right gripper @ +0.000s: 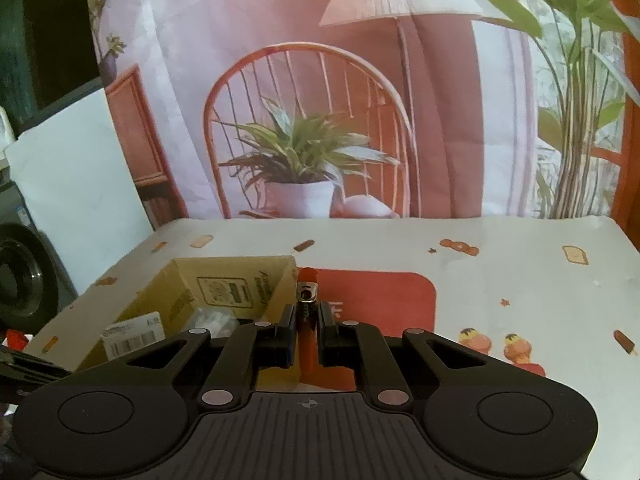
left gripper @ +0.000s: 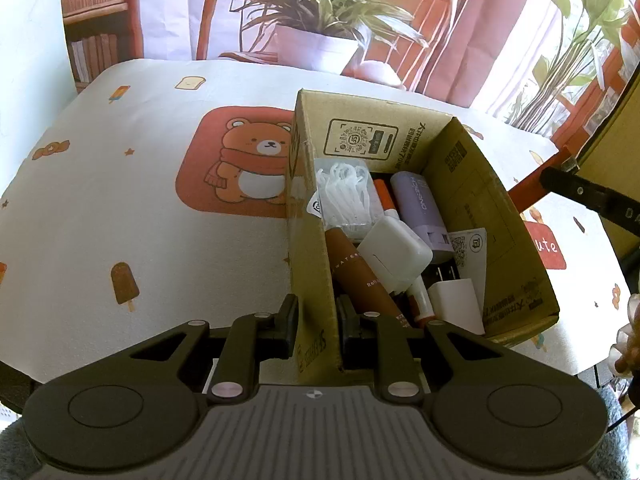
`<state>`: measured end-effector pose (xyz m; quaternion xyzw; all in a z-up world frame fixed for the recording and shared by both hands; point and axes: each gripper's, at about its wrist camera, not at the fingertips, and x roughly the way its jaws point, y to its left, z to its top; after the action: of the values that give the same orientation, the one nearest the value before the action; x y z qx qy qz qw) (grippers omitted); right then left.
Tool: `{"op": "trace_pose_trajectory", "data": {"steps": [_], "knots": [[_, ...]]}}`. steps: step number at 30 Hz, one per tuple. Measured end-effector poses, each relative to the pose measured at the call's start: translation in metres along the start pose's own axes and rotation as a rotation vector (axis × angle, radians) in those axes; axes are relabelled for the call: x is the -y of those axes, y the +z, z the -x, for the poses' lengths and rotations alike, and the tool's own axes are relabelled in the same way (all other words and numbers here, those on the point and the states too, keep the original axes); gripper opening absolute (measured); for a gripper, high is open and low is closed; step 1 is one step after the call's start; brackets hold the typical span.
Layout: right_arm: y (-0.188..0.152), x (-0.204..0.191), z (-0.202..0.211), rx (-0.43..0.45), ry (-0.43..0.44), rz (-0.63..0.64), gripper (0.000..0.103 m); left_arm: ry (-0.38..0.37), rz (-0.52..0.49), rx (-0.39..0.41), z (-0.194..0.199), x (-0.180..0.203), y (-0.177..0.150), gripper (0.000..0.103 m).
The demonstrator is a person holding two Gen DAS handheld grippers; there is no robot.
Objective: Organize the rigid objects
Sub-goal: 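Carry the red lighter over the box with the right tool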
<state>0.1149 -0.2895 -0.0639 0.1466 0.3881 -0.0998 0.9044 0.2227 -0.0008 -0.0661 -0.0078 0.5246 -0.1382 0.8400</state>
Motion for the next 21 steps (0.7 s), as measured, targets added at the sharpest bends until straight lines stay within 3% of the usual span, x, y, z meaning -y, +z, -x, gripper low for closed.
{"op": "trace_pose_trajectory", "data": {"steps": [12,21], "knots": [[0.020,-0.021,0.030,0.053,0.099,0.039,0.010,-0.001,0.001,0.000,0.000,0.000,0.000,0.022],[0.018,-0.051,0.025,-0.034,0.226,0.067,0.010,-0.001,0.002,0.001,0.001,0.000,0.000,0.022]]}}
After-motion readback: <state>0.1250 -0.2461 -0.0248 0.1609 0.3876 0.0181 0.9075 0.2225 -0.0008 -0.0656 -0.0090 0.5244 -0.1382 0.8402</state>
